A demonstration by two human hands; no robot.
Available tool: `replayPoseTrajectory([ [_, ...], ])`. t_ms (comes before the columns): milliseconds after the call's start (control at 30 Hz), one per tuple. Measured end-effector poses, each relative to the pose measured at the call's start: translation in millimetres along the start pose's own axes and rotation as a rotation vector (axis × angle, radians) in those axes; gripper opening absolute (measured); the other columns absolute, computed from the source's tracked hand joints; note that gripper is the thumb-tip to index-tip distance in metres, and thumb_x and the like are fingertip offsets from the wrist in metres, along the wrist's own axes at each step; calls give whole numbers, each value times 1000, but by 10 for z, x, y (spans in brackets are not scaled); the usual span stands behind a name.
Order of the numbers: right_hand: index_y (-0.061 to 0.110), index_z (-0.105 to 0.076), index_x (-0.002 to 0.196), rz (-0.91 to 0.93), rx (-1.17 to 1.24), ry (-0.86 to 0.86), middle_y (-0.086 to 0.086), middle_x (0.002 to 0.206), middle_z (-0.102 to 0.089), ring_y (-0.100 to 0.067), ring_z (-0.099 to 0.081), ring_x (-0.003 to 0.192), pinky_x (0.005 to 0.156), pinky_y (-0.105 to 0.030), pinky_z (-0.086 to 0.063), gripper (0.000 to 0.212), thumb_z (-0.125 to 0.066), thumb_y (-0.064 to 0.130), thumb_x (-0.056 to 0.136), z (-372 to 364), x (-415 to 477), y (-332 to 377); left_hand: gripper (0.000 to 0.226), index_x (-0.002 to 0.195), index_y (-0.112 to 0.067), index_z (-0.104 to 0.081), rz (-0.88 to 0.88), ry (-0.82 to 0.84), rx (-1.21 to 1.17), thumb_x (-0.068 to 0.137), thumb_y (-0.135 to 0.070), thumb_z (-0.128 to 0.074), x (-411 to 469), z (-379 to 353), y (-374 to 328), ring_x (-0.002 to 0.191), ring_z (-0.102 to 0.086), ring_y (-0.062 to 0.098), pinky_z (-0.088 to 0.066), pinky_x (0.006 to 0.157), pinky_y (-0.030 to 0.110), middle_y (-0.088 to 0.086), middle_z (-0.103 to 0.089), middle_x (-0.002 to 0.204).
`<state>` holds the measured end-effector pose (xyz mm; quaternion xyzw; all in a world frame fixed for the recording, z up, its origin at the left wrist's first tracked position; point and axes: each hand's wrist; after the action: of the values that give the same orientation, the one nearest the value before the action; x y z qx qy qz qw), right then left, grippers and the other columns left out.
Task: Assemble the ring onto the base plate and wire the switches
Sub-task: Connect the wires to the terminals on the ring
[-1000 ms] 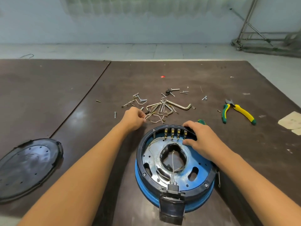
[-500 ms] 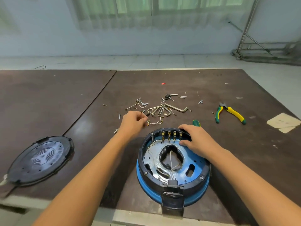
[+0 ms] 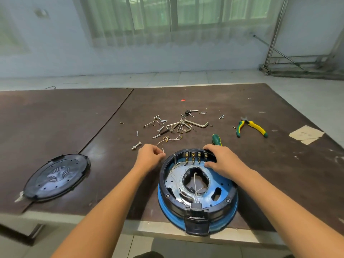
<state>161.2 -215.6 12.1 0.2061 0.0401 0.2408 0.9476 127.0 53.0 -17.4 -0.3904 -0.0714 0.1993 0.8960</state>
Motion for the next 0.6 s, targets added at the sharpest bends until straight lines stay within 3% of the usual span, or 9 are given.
replayPoseTrajectory([
  [167, 34, -51, 134, -4, 7, -1, 3, 127, -63, -23, -60, 115, 98, -50, -50, 54, -76, 36, 86, -57, 70, -64, 32, 117, -11, -67, -20, -24, 132, 96, -33, -59, 229, -213, -142, 102, -65, 26, -52, 95, 43, 9, -70, 112],
  [300, 35, -50, 131, 20, 10, 2, 4, 121, -63, -22, -61, 111, 95, -49, -50, 51, -75, 34, 86, -109, 138, -137, 28, 117, -15, -65, -204, -17, 412, 90, -19, -57, 517, -301, -304, 112, -58, 28, -51, 93, 44, 7, -61, 122],
  [433, 36, -49, 132, 59, -12, 9, 4, 118, -60, -21, -59, 108, 89, -43, -52, 50, -73, 34, 88, -170, 188, -183, 23, 113, -22, -68, -467, 115, 639, 90, -24, -66, 727, -397, -433, 120, -51, 23, -48, 96, 42, 1, -55, 129],
  [533, 38, -49, 132, 53, -6, 7, 6, 115, -60, -20, -59, 107, 89, -43, -52, 51, -73, 34, 88, -189, 206, -214, 30, 124, -19, -62, -380, 108, 601, 94, -17, -58, 796, -458, -448, 117, -57, 28, -50, 96, 45, 5, -61, 129],
  [600, 40, -49, 131, 46, 9, 3, 8, 112, -59, -18, -58, 106, 89, -42, -51, 50, -74, 34, 88, -168, 186, -193, 30, 119, -16, -66, -320, 94, 565, 93, -8, -55, 784, -481, -399, 111, -63, 28, -52, 93, 41, 7, -68, 120],
])
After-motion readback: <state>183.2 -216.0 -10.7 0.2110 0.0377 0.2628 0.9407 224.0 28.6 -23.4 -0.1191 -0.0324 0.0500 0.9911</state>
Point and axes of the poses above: each hand's wrist, its own x-axis towards the middle knuckle, its own z-axis out of the back of the hand, y = z × x
